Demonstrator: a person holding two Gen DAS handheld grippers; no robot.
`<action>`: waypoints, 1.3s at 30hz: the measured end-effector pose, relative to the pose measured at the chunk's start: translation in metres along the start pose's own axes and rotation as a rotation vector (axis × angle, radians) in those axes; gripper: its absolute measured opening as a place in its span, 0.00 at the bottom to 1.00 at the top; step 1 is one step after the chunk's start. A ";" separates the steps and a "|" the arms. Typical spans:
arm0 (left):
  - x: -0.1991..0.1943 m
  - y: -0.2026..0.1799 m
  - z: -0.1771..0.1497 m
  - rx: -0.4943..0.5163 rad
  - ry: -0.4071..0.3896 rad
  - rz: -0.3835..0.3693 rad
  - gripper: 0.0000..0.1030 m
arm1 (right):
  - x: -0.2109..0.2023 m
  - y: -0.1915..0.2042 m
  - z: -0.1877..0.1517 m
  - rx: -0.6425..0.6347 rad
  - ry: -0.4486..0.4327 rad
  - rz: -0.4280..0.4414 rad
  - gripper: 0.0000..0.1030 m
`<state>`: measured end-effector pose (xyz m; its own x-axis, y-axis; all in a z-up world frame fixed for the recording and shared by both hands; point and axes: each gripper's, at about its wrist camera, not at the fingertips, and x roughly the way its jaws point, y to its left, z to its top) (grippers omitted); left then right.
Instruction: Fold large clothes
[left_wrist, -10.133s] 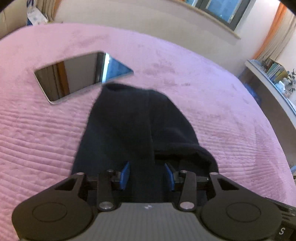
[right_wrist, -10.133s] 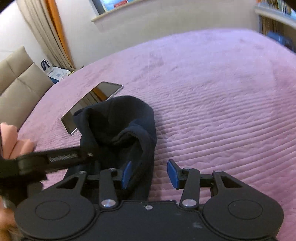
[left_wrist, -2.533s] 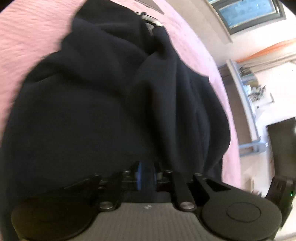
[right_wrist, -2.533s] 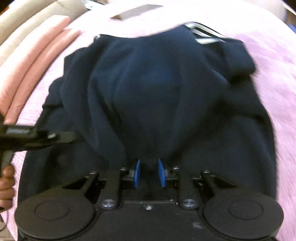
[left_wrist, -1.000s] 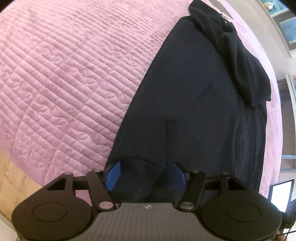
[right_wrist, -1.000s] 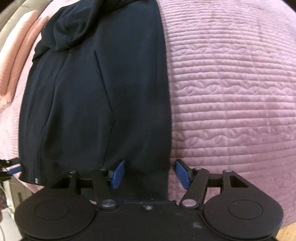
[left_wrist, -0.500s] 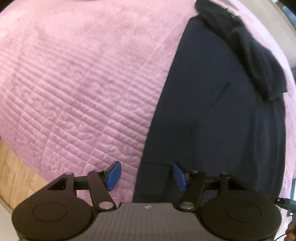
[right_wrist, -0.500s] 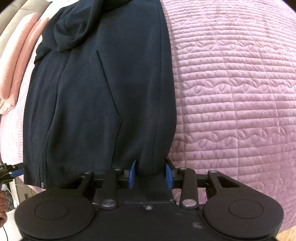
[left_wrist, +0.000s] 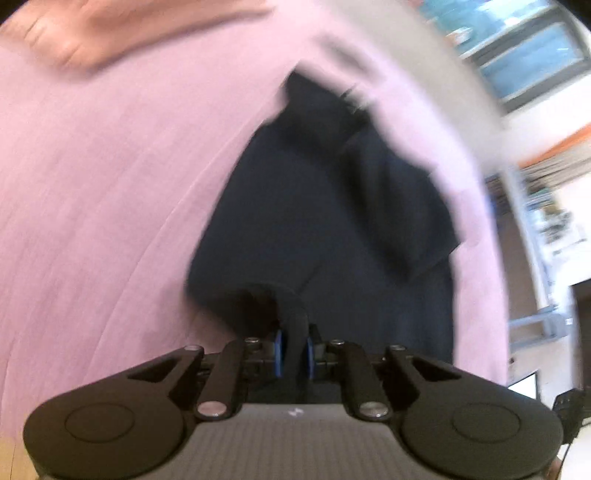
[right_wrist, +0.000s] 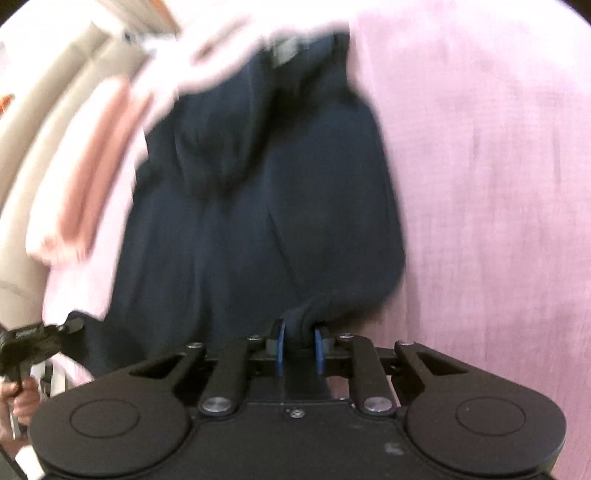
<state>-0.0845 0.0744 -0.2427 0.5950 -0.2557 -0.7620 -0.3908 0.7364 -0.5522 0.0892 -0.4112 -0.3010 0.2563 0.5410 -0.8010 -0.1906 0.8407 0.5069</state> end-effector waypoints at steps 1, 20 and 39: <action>0.001 -0.009 0.015 0.022 -0.033 -0.021 0.13 | -0.004 0.000 0.019 0.000 -0.051 0.011 0.19; 0.106 -0.027 0.147 0.221 -0.133 0.085 0.52 | 0.056 0.024 0.123 -0.101 -0.244 -0.292 0.72; 0.200 -0.011 0.186 0.411 0.057 0.054 0.59 | 0.138 0.005 0.177 -0.023 -0.166 -0.282 0.73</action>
<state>0.1690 0.1313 -0.3259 0.5371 -0.2355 -0.8100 -0.1005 0.9355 -0.3387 0.2914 -0.3285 -0.3522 0.4527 0.2847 -0.8450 -0.1110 0.9583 0.2634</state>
